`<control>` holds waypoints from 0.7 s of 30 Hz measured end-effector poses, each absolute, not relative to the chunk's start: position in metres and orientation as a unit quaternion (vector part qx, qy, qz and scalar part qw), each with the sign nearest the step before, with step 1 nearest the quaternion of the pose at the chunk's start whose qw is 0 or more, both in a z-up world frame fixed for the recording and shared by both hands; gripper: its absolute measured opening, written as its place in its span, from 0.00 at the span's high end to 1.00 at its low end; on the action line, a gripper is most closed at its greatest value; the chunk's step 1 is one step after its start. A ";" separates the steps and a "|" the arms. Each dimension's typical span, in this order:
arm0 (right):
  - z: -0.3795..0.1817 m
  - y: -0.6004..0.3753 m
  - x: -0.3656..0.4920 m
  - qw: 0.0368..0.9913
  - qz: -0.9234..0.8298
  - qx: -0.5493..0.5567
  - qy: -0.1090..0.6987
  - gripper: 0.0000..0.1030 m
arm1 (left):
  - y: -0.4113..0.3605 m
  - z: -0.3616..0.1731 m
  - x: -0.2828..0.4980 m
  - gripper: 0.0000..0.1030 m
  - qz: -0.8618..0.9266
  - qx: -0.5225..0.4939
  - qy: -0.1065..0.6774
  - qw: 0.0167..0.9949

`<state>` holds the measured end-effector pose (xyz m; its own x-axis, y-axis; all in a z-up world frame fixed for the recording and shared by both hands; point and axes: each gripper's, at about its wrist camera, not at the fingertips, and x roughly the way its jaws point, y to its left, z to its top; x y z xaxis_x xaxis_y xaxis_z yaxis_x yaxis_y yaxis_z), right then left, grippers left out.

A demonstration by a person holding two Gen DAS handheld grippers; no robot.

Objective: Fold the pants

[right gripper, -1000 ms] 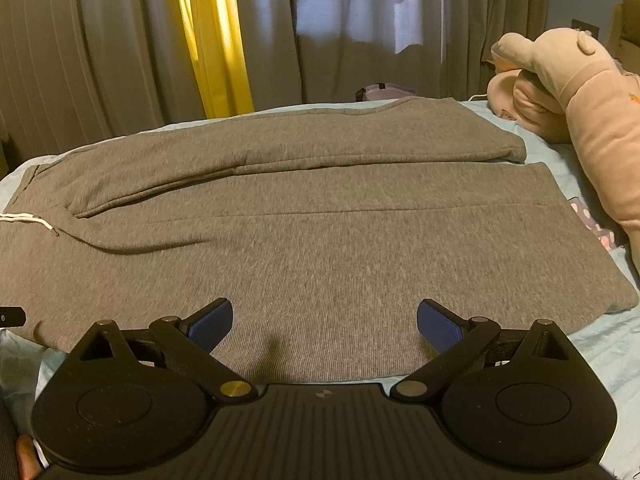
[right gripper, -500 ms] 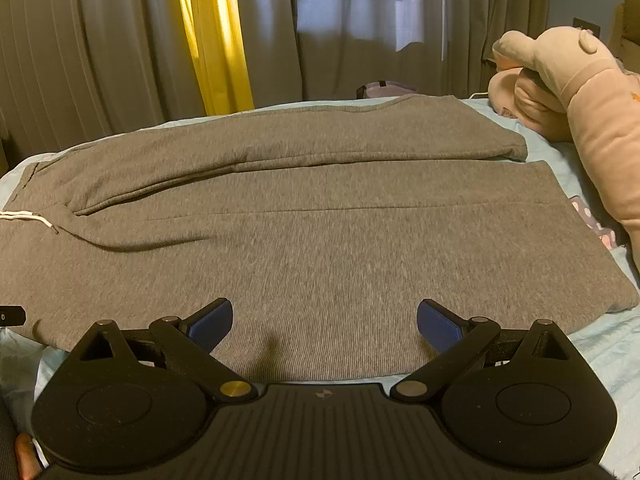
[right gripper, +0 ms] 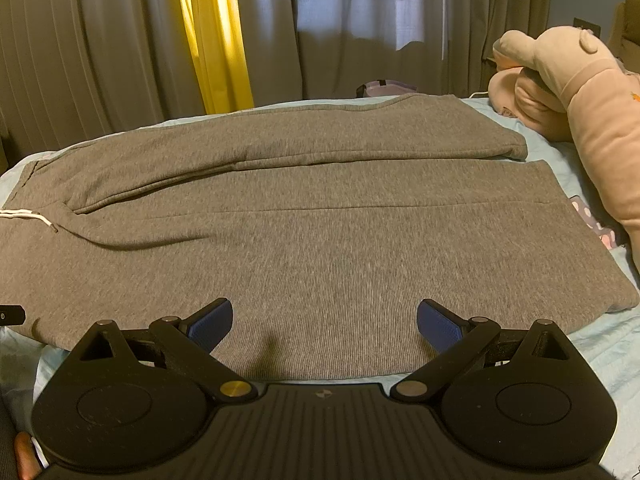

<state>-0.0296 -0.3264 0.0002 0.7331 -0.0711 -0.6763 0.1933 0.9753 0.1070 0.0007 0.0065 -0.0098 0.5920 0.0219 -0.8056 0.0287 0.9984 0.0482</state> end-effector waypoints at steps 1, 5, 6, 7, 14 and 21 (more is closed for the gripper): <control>0.000 -0.327 -0.030 0.927 -0.071 0.085 0.358 0.04 | 0.006 -0.010 0.001 0.00 -0.002 0.028 0.452 0.892; 0.000 -0.327 -0.030 0.927 -0.071 0.085 0.359 0.04 | 0.007 -0.010 0.001 0.00 -0.002 0.028 0.452 0.892; 0.000 -0.327 -0.030 0.927 -0.071 0.085 0.359 0.04 | 0.007 -0.010 0.000 0.00 -0.002 0.028 0.452 0.892; 0.000 -0.327 -0.030 0.927 -0.071 0.085 0.359 0.04 | 0.007 -0.010 0.000 0.00 -0.002 0.028 0.452 0.892; 0.000 -0.326 -0.030 0.927 -0.071 0.085 0.359 0.04 | 0.007 -0.011 0.001 0.00 -0.002 0.026 0.454 0.891; 0.000 -0.326 -0.030 0.927 -0.072 0.085 0.359 0.04 | 0.008 -0.010 0.001 0.00 -0.001 0.026 0.454 0.890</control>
